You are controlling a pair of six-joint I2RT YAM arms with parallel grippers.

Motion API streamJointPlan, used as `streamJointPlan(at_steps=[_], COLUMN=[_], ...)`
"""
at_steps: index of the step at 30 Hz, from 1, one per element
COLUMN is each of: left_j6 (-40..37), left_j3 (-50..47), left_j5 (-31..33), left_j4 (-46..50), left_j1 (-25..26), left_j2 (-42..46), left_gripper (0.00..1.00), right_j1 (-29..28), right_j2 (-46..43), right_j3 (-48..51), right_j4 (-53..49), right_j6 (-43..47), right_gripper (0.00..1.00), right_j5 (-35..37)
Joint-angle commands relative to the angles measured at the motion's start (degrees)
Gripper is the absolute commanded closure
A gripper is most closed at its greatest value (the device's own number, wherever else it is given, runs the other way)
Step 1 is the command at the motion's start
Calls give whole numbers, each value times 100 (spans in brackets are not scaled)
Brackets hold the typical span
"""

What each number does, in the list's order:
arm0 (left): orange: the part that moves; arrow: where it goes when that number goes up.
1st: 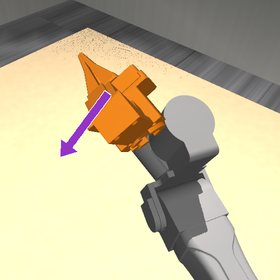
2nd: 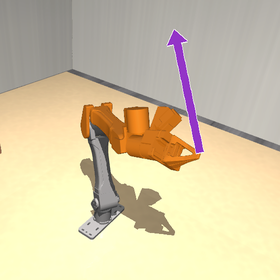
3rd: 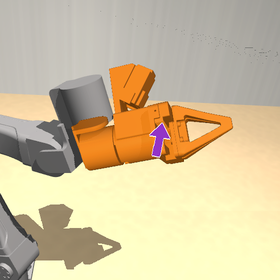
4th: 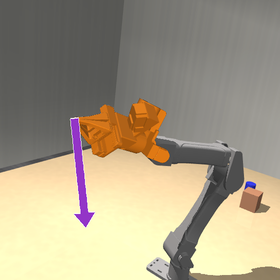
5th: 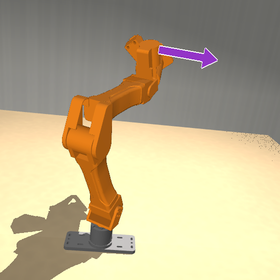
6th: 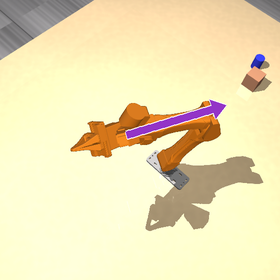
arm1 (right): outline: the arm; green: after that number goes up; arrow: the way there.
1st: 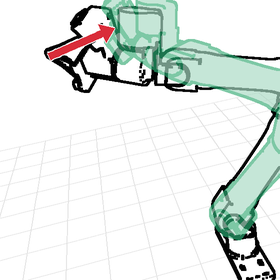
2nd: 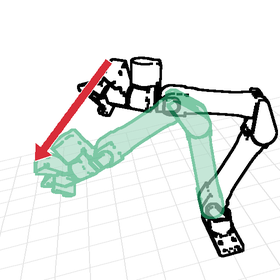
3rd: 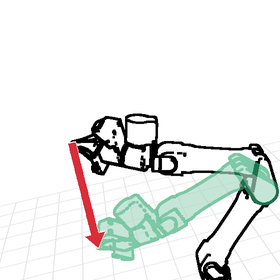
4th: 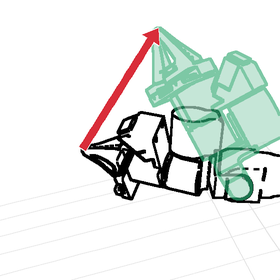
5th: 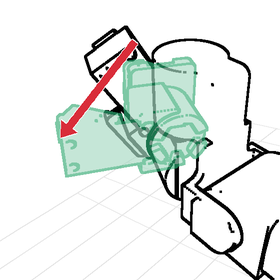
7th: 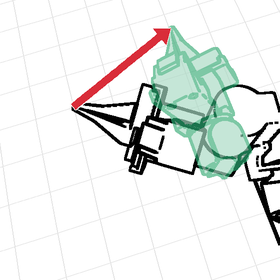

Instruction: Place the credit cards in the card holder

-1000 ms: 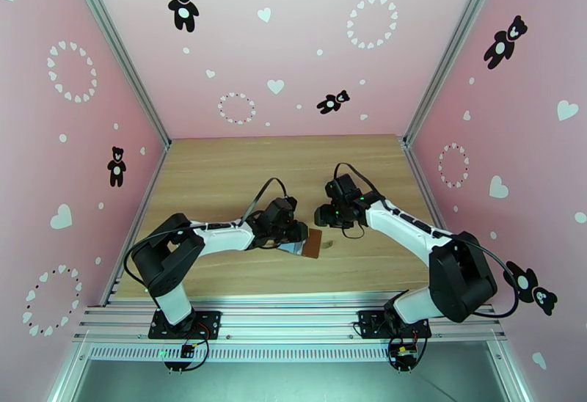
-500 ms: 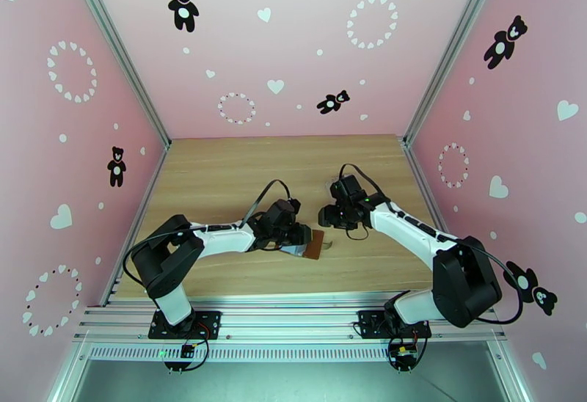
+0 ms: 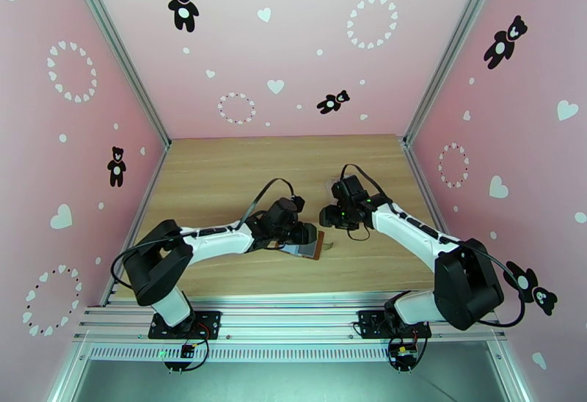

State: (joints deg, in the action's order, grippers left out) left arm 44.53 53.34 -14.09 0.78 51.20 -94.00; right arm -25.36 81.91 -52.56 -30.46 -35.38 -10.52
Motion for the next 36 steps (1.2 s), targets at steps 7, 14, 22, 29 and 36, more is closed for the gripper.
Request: streamJointPlan(at_steps=[7,14,22,29,36], left_j6=[-265,-172,-134,-137,-136], left_j3=[-465,-1272,-1614,-1652,-1669], left_j5=[1266,1375,1347,1312,1233], left_j4=[1312,1391,1349,1258,1148], left_j1=[-102,-354,-518,-580,-594], left_j2=[1186,1969,2120,2044,1911], left_gripper=[53,49,48,47,48], right_j1=[96,689,1087,1173,1191], right_j2=[133,1386,2777,3517,3905], right_j3=[-1173,-2880,-4194,-4742,-5030], right_j4=[-1247,-2046,-2565,-2674,-2797], right_j6=[579,1295,1867,1929,1934], right_gripper=[32,26,26,27,28], right_j5=[1970,2448,2142,2058,2115])
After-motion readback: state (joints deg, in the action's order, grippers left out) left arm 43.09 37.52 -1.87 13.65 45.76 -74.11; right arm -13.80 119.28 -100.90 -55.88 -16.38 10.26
